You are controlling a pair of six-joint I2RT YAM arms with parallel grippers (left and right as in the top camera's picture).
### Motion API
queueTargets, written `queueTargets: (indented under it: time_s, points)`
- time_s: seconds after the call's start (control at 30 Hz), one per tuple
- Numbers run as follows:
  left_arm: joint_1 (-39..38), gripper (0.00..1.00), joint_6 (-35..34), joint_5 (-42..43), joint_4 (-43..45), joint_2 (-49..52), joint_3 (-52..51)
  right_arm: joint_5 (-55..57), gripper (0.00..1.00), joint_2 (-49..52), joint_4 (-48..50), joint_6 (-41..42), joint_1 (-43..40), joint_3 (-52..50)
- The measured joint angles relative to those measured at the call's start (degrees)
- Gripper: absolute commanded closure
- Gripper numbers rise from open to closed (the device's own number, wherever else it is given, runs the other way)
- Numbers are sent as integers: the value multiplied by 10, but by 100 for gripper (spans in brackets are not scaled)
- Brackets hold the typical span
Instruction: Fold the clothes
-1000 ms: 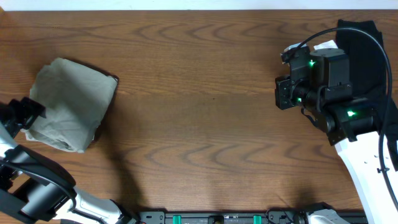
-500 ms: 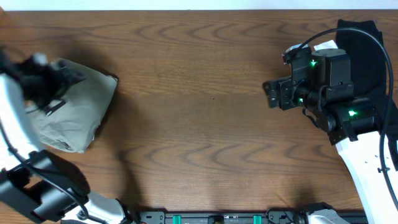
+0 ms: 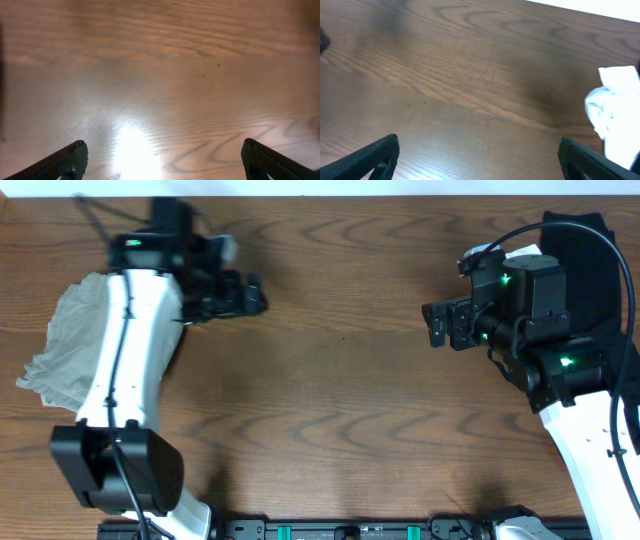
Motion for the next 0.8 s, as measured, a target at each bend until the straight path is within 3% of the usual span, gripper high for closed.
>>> queueTargets:
  time_s: [0.2,0.33,0.47,0.6,0.8]
  points:
    - [-72,2,1,-56,17,0,0,13,2,10,5,0,0,0]
    - [-75,2,3,-71,-3,-1,0,16,10,8,-15,12,0,0]
    - [-76,2,7,-84,-18,-18,0,32,13,-12,-52,45,0,0]
    - [-93,2,8,-113,-19,-74,-4,49,14,-86,-99,70,0,0]
    - [-163,2,-5,-164,16,-246,-79,62,15,-254,-121,89,12,-31]
